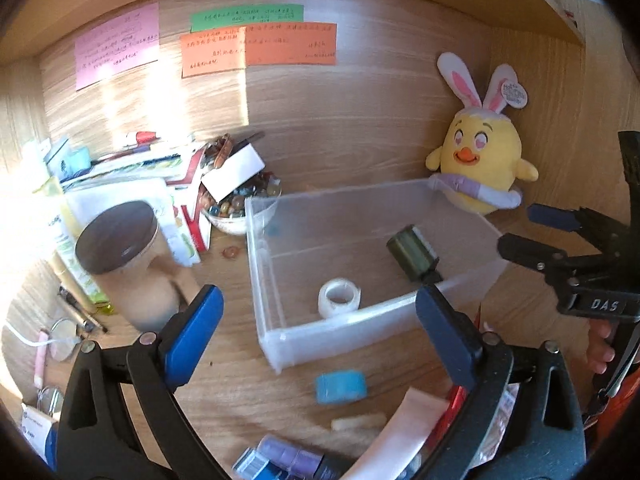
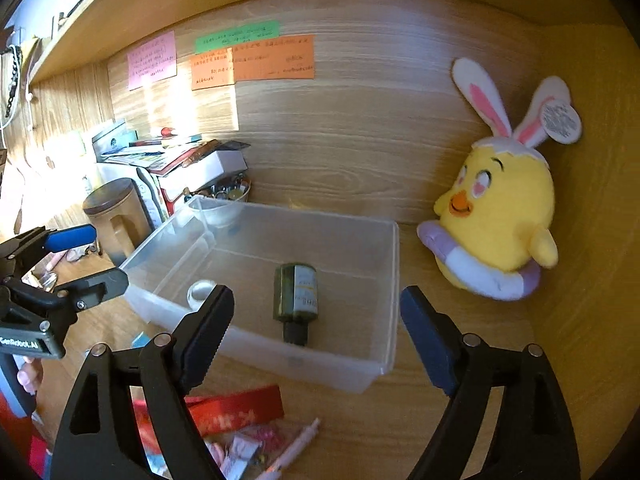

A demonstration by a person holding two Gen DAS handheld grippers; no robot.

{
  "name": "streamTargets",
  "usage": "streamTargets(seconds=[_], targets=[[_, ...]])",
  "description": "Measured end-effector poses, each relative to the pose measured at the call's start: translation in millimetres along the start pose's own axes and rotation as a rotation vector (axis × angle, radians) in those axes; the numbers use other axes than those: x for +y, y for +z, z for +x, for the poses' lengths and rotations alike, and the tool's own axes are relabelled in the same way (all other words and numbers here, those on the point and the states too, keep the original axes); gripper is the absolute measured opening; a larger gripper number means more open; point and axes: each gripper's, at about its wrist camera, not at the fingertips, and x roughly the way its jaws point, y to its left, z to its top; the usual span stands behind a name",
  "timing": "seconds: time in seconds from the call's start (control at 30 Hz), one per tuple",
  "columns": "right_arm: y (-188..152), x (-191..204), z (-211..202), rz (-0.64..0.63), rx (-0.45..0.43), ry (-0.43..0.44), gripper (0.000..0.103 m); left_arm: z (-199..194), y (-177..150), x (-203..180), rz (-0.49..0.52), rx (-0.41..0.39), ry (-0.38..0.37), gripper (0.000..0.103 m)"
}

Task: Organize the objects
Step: 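Release the white tape roll into the clear box with the left tool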

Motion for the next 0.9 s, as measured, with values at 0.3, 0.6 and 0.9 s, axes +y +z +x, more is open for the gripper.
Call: streamTargets(seconds=[0.3,0.6,0.9], targets=[[-40.4,-4.6,-11.5,0.025,0.058,-0.002,0.083,10.1,-35.5,-4.0,0.011,0.105,-0.032,0.098],[-85.4,-10.6,-3.1,0.077,0.189,0.012,0.083,26.8,-54.6,2.0,-0.046,0.172,-0.052,0.098],[-106.9,-6.8,5.6,0.084,0.249,0.046,0.07,39.2,-55.6,3.6,-0.075,0.194,-0.07,0.088]])
